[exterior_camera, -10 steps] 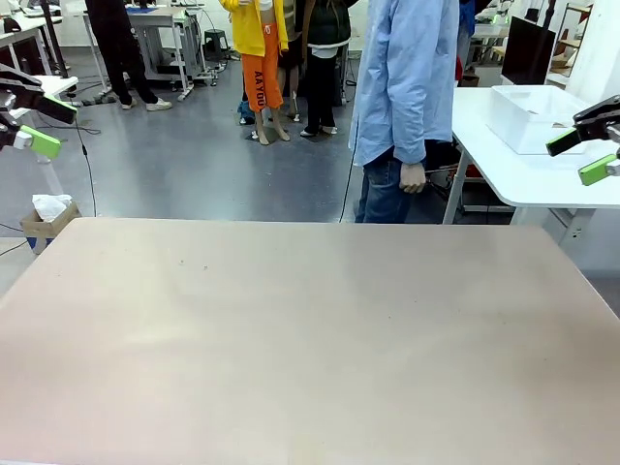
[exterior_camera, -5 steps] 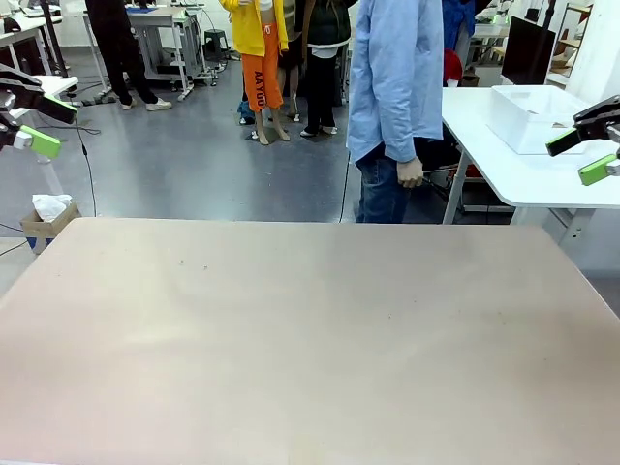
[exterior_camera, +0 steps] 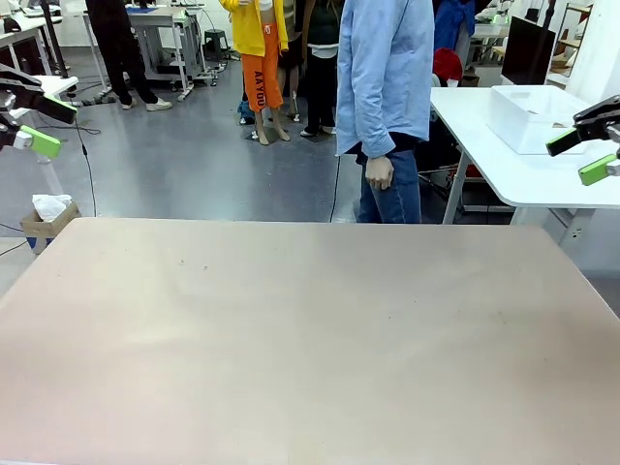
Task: Stack the cups and store them in the basket.
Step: Place the stack of Reusable plastic cups into the Pantry Basket.
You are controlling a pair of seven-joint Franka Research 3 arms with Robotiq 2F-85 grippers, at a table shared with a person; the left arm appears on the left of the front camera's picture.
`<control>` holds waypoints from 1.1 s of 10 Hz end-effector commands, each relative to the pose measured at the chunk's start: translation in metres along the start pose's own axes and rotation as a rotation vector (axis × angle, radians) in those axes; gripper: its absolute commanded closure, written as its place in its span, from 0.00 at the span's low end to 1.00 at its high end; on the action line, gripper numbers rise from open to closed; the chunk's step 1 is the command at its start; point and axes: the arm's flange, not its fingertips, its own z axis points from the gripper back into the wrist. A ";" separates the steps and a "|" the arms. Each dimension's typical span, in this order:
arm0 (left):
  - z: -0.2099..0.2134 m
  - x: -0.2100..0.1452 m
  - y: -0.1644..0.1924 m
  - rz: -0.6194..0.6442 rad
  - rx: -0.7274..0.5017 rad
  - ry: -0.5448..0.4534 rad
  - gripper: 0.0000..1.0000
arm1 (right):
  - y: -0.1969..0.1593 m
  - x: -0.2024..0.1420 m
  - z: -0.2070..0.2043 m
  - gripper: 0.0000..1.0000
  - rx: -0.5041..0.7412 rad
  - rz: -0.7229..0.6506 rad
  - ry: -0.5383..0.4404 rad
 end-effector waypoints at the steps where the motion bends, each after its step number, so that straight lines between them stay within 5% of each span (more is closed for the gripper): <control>1: 0.000 0.002 0.000 0.002 0.001 -0.007 0.00 | 0.000 0.004 0.002 0.00 0.002 -0.011 -0.001; 11: 0.000 0.002 0.000 0.002 0.001 -0.007 0.00 | 0.000 0.004 0.002 0.00 0.002 -0.011 -0.001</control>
